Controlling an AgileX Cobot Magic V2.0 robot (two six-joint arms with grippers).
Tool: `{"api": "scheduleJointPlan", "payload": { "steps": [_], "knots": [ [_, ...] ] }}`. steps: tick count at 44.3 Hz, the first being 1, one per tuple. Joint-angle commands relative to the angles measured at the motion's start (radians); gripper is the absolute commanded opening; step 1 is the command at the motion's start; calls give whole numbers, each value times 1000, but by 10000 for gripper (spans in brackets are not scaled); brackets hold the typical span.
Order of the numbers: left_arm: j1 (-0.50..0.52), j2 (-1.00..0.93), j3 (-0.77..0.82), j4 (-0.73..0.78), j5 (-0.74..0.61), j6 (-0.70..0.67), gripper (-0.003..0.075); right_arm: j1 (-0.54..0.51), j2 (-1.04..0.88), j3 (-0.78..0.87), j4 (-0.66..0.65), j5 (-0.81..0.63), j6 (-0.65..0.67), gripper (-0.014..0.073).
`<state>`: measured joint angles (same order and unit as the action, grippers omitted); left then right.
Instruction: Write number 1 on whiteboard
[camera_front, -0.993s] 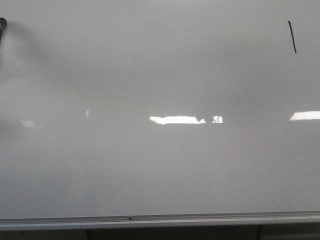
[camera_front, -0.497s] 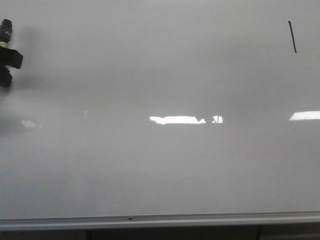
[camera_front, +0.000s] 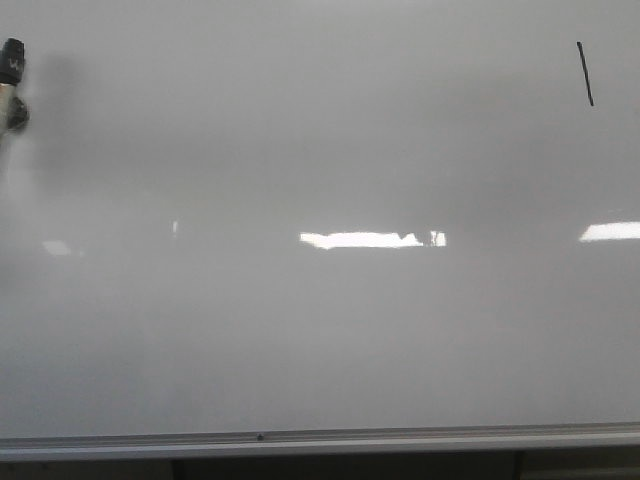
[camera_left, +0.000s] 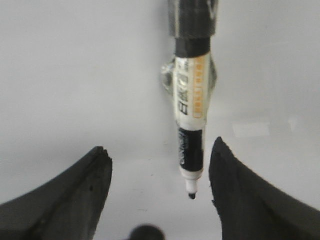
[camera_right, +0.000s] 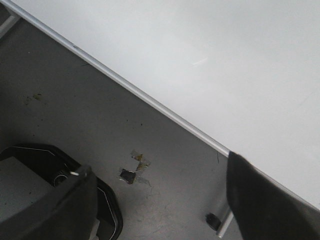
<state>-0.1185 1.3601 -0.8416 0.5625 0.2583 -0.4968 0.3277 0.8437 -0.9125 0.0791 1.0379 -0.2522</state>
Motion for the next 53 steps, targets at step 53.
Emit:
{"api": "scheduleJointPlan", "payload": {
  "steps": [53],
  "knots": [
    [-106, -846, -30, -530, 655, 470, 430, -162, -323, -26, -21, 20, 198, 559]
  ]
}}
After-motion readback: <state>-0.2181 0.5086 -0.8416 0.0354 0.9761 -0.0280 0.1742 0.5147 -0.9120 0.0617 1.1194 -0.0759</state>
